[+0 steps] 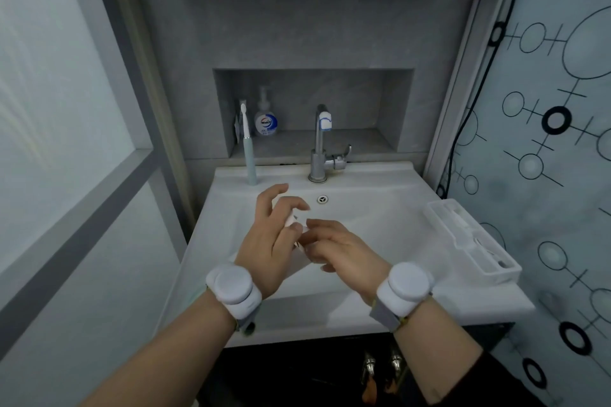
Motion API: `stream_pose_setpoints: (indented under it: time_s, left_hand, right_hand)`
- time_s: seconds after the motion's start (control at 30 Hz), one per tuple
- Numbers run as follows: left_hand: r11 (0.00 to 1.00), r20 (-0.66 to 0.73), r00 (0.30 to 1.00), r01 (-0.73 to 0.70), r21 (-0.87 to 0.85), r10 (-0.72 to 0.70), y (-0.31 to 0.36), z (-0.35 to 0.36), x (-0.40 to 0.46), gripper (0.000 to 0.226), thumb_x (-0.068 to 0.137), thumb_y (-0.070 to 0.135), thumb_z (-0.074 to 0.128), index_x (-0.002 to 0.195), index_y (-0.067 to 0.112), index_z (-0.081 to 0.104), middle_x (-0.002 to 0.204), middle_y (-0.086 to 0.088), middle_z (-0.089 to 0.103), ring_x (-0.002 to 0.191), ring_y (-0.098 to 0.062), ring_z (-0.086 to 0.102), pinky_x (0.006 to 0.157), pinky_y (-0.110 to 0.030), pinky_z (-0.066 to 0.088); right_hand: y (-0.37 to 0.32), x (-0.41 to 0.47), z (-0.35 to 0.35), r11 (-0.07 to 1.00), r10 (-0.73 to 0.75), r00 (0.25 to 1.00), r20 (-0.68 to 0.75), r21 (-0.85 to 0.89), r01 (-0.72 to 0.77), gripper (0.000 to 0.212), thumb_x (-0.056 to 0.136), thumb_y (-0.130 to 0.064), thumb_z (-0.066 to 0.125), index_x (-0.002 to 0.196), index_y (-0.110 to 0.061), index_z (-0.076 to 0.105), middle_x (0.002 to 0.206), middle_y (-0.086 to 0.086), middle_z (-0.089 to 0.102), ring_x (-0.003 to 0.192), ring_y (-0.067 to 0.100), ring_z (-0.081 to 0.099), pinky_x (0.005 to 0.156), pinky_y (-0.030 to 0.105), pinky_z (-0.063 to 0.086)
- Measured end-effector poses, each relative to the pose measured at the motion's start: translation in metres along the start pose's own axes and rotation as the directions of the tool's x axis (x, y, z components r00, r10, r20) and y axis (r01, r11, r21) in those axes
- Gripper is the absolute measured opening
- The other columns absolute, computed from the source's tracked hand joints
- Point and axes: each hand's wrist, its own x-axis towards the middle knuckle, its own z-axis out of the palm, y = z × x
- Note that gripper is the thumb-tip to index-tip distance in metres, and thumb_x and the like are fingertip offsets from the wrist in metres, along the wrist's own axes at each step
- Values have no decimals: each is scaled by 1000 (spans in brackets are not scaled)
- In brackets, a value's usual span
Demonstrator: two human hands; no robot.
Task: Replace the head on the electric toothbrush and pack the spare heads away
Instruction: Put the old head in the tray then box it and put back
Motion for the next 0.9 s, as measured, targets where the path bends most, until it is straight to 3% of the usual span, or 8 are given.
stream_pose_setpoints:
  time_s: [0.1, 0.2, 0.3, 0.43, 0.5, 0.6, 0.73, 0.9]
  left_hand:
    - [1000, 6, 1000, -21, 16, 20, -1, 0, 2, 29, 82, 33, 33, 98, 19, 52, 134, -2, 33, 111, 15, 39, 84, -29, 47]
    - [1000, 15, 1000, -1, 30, 1, -3, 0, 6, 27, 79, 32, 37, 93, 13, 52, 129, -6, 37, 120, 19, 27, 88, -6, 36]
    - [996, 7, 999, 35, 86, -35, -6, -5, 9, 14, 77, 21, 52, 91, 16, 52, 131, 1, 36, 106, 24, 33, 81, 4, 28]
    - [979, 116, 991, 36, 199, -60, -6, -14, 17, 4, 75, 20, 59, 79, 19, 60, 125, 8, 48, 83, 1, 52, 66, -3, 35]
    - [960, 158, 985, 19, 279, -66, -3, -18, 23, 5, 79, 16, 61, 80, 18, 65, 123, 9, 49, 74, 8, 50, 66, -2, 34]
    - [927, 208, 972, 21, 375, -107, 0, -23, 31, 12, 80, 22, 60, 87, 20, 70, 123, 9, 48, 82, 6, 47, 73, -6, 31]
    - [899, 224, 962, 46, 435, -157, 1, -25, 36, 16, 81, 29, 59, 91, 26, 72, 121, 5, 54, 110, -8, 49, 91, -19, 31]
    - [888, 261, 945, 59, 456, -197, -1, -26, 39, 20, 82, 34, 59, 96, 30, 73, 123, 4, 53, 96, -6, 47, 89, -20, 33]
  right_hand:
    - [-1, 0, -3, 996, -48, 998, 30, -77, 50, 11, 75, -27, 68, 80, -36, 65, 139, -4, 43, 131, 9, 41, 107, 29, 35]
    - [3, -2, -5, 986, -133, 990, -54, -108, 126, 15, 75, -19, 76, 83, -25, 65, 130, -4, 49, 123, 3, 43, 98, 17, 33]
    - [12, -1, -5, 973, -217, 955, -201, -127, 194, 17, 69, -18, 80, 80, -14, 69, 133, -5, 54, 122, 5, 50, 105, 31, 39]
    - [18, -2, 2, 953, -294, 915, -276, -164, 256, 13, 70, -17, 80, 74, -16, 68, 120, -12, 60, 112, 3, 57, 96, 32, 48]
    - [20, -2, 6, 941, -329, 892, -311, -184, 283, 11, 71, -17, 79, 74, -16, 68, 113, -11, 63, 104, 3, 60, 91, 28, 51]
    - [23, 0, 10, 908, -404, 845, -351, -269, 323, 11, 72, -18, 77, 76, -16, 67, 103, -8, 66, 94, 4, 62, 82, 21, 51]
    - [25, -2, 13, 909, -411, 831, -374, -240, 342, 8, 78, -24, 70, 79, -24, 62, 96, -9, 68, 90, 8, 64, 81, 35, 54]
    - [25, -6, 14, 957, -290, 889, -353, -90, 276, 7, 84, -23, 66, 81, -24, 59, 103, -14, 71, 96, 5, 64, 83, 27, 52]
